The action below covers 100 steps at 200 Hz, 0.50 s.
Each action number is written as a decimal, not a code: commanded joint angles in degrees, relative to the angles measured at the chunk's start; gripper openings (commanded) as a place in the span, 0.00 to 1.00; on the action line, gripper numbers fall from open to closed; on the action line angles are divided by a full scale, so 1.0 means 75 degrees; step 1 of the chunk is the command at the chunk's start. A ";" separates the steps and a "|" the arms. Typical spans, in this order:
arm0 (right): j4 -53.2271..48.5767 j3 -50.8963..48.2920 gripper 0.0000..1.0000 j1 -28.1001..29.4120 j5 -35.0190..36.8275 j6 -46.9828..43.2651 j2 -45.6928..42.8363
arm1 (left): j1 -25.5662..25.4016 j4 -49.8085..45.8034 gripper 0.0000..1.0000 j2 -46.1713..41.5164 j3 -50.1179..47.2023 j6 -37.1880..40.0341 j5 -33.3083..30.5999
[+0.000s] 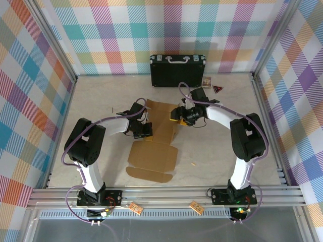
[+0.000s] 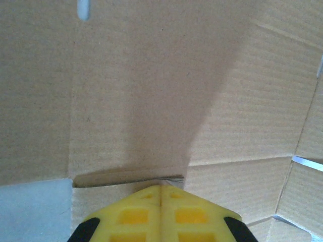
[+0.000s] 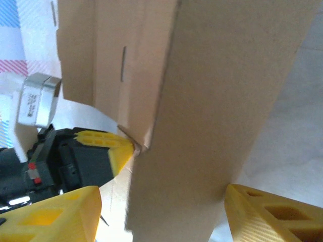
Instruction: Fold the paper box
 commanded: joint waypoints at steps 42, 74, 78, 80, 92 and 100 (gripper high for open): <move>0.0210 0.0631 0.65 0.0592 -0.0343 -0.0112 0.0954 | -0.0040 -0.1107 0.00 0.0532 -0.0317 0.0220 -0.1008; 0.0252 0.0729 0.64 0.0636 -0.0263 0.0022 0.1675 | -0.0046 -0.1074 0.00 0.0561 -0.0360 0.0216 -0.0999; 0.0246 0.0738 0.64 0.0642 -0.0250 0.0033 0.1738 | -0.0046 -0.1066 0.00 0.0559 -0.0373 0.0210 -0.1002; 0.0238 0.0746 0.64 0.0651 -0.0239 0.0035 0.1772 | -0.0055 -0.1070 0.00 0.0551 -0.0377 0.0206 -0.1006; 0.0053 0.0846 0.63 0.0706 -0.0173 -0.0023 0.1956 | -0.0066 -0.1070 0.00 0.0554 -0.0374 0.0214 -0.1012; -0.0111 0.0903 0.63 0.0730 -0.0029 -0.0041 0.2056 | -0.0065 -0.1071 0.00 0.0556 -0.0372 0.0206 -0.1022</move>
